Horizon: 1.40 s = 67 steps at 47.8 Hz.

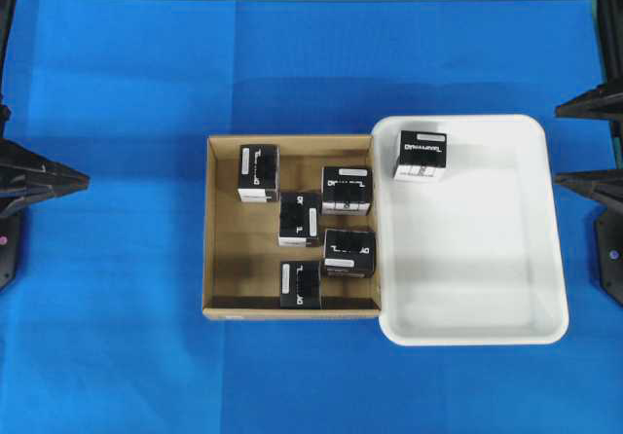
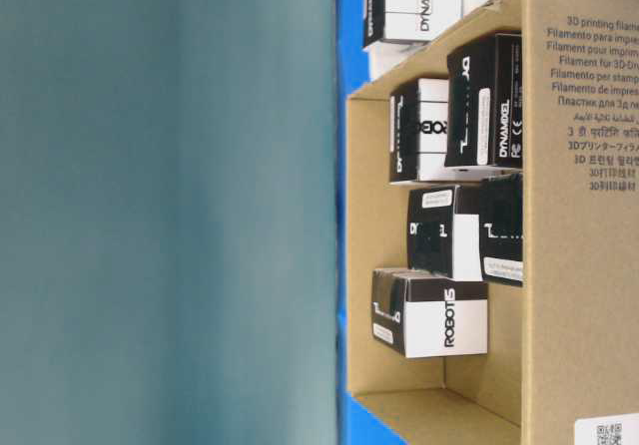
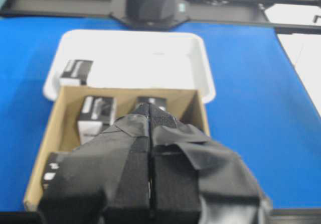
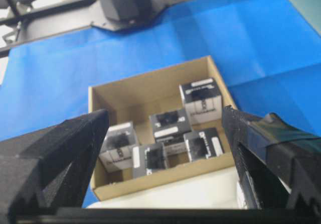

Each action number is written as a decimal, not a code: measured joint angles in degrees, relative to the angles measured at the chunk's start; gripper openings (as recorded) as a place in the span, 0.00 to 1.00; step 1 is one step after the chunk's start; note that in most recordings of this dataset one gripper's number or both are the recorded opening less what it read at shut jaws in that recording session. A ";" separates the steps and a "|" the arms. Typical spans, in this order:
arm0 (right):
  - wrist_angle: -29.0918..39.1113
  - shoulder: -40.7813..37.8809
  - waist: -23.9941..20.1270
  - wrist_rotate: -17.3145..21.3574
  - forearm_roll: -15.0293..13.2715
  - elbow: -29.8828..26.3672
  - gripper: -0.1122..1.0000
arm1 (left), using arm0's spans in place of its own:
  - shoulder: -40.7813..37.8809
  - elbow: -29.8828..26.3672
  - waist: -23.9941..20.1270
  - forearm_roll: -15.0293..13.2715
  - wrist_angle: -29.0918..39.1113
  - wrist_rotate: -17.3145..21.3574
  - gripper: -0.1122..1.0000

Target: Pick a box that is randomly placed inside the cardboard box.

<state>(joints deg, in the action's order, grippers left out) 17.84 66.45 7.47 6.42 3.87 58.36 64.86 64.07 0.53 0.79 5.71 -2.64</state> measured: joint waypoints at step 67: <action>-1.93 0.00 -1.14 -0.53 0.00 0.09 0.98 | -0.35 -0.09 -0.18 0.00 0.62 0.35 0.04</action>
<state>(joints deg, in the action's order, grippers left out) 15.91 66.45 6.33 5.89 3.87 58.45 64.51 63.98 0.35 0.79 6.33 -2.29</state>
